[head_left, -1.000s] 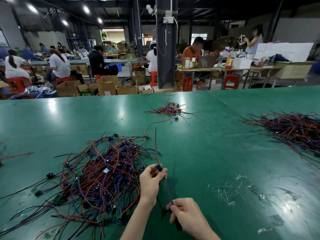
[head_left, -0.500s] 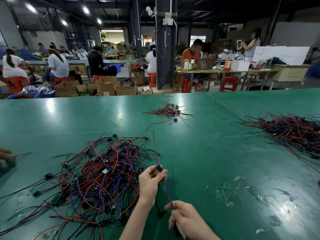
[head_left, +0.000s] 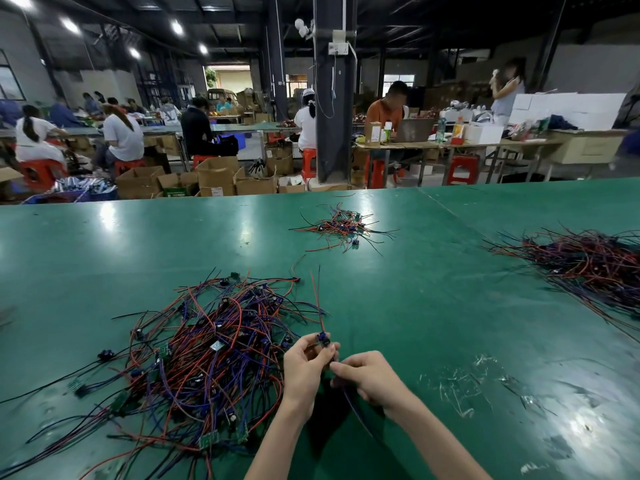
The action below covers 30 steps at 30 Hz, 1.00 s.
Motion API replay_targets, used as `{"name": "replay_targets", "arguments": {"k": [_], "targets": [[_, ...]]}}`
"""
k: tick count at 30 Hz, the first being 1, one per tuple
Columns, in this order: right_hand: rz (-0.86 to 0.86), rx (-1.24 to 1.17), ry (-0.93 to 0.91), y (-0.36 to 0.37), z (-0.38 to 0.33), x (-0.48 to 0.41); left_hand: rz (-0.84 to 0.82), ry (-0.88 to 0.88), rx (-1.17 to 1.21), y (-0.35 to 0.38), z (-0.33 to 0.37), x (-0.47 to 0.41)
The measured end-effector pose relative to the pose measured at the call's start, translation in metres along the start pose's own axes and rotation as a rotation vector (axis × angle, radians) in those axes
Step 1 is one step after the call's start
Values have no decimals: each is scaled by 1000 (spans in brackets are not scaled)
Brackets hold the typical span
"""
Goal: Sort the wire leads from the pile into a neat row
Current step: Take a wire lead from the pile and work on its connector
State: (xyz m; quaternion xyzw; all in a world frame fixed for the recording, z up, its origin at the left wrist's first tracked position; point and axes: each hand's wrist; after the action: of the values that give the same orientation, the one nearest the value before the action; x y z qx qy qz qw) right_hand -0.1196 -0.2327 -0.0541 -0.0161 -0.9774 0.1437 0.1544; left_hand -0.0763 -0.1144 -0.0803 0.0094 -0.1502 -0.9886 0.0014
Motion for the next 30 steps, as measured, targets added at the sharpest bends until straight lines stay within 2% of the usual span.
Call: {"name": "replay_targets", "arguments": {"k": [4,10,19,26,28,30], "targets": [[133,-65,-14,16,6,-7,-16,-6,-2,-1,-2,0],[193,-18,-45,15,16,9,-79,9,-50,-1,-5,0],[110,21,37,14,29,51,-43,8,2,-2,-5,-2],[132,37,45,11,32,78,-74,-10,-30,-4,-7,1],[92,73,44,9,31,77,-81,-28,-25,-4,-6,1],[-36,93,60,4,27,73,-100,-48,-10,-4,-4,1]]}}
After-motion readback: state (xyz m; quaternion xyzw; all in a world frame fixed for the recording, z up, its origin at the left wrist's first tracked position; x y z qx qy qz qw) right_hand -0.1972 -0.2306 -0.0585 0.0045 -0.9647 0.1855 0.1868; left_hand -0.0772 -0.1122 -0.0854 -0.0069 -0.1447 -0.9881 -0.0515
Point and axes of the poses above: each hand's wrist, its own x-axis away from the middle knuckle, its own y-axis out of the palm, z = x × y, and after that the axes turned 4 degrees about y, right-handed
